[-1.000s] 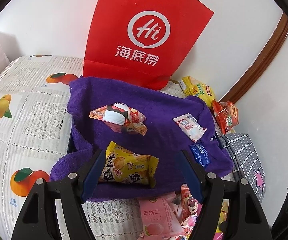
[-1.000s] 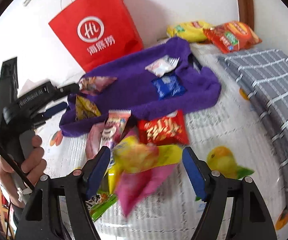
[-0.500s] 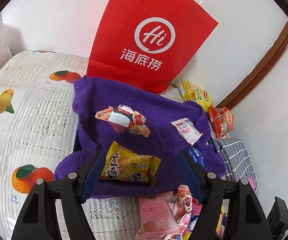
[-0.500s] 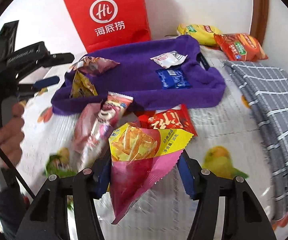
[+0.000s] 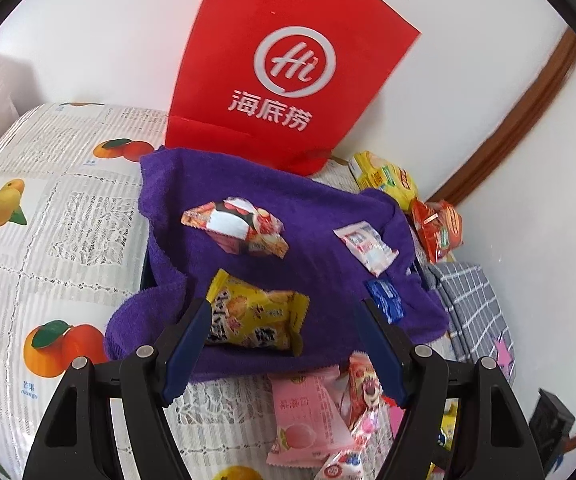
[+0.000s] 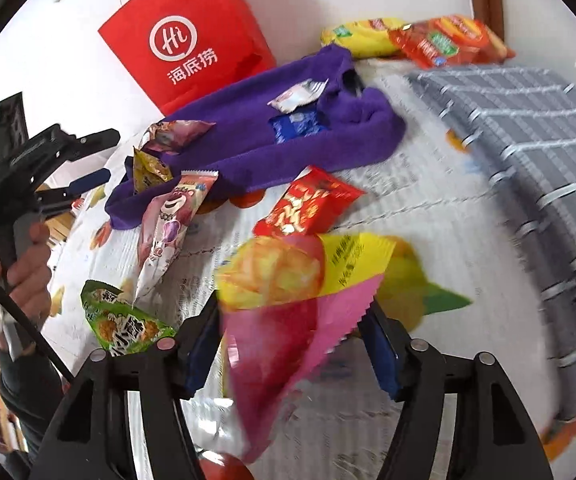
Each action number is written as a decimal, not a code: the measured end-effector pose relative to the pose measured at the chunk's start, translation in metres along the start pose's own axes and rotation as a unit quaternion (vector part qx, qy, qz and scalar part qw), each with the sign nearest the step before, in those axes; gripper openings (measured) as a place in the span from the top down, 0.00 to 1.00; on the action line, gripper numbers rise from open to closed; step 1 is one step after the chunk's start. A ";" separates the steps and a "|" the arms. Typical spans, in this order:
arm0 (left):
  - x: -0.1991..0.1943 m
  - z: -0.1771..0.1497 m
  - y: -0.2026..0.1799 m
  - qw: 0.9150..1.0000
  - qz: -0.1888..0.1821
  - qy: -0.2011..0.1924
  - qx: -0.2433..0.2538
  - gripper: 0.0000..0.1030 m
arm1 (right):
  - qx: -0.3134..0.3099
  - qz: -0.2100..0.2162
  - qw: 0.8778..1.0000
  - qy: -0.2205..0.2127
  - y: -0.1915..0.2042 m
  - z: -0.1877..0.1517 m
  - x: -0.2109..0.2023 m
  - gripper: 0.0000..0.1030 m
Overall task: Organize snacks
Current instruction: 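Grasp the pink-yellow chip bag with the right tool while the left tool grasps the pink peach packet, then carry chip bag and peach packet onto the purple towel, opening both tools, then grasp the red chip packet with the right tool while the left tool grasps the pink rectangular packet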
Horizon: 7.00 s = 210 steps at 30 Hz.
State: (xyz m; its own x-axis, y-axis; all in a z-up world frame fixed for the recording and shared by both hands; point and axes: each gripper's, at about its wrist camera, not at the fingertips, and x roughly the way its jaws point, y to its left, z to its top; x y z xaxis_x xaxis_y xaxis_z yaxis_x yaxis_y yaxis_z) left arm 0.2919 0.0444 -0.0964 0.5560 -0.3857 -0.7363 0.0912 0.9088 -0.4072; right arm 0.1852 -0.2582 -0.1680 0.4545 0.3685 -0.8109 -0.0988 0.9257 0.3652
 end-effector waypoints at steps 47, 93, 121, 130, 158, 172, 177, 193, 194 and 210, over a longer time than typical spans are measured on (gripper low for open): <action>-0.005 -0.036 -0.021 0.995 -0.066 0.039 0.058 0.65 | -0.039 -0.020 0.994 -0.102 0.021 0.001 -0.046 0.54; -0.027 -0.017 0.039 0.996 0.000 -0.068 -0.055 0.64 | -0.057 0.074 0.996 -0.002 0.058 0.130 0.113 0.54; -0.028 -0.014 0.050 0.993 -0.018 -0.084 -0.081 0.64 | -0.073 0.002 0.985 -0.154 0.058 0.141 0.058 0.24; -0.028 -0.012 0.062 0.991 -0.006 -0.094 -0.098 0.64 | -0.058 0.016 0.985 -0.159 0.050 0.135 0.050 0.24; 0.038 0.004 0.055 0.988 -0.068 -0.032 -0.136 0.64 | -0.005 0.078 0.984 -0.163 0.039 0.137 0.034 0.24; 0.032 0.006 0.064 0.985 -0.084 -0.019 -0.148 0.40 | -0.019 0.071 0.986 -0.152 0.044 0.136 0.042 0.24; 0.018 0.006 0.062 0.986 -0.083 -0.032 -0.138 0.38 | -0.023 0.069 0.986 -0.153 0.046 0.136 0.041 0.24; -0.017 -0.012 0.022 0.998 -0.044 -0.043 -0.028 0.36 | -0.009 0.059 0.983 -0.172 0.007 0.086 0.005 0.24; -0.018 -0.014 0.018 0.998 -0.046 -0.042 -0.022 0.36 | 0.000 0.057 0.985 -0.165 0.003 0.082 0.003 0.25; -0.021 -0.023 -0.003 0.998 -0.062 -0.027 0.007 0.36 | 0.001 -0.095 0.993 -0.073 -0.005 0.042 0.039 0.36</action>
State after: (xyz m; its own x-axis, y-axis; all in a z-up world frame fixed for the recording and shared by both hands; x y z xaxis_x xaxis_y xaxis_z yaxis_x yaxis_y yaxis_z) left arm 0.2613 0.0464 -0.0921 0.5834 -0.4861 -0.6506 0.1735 0.8572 -0.4849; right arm 0.2407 -0.2519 -0.1821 0.5881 0.1705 -0.7906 0.0021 0.9772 0.2123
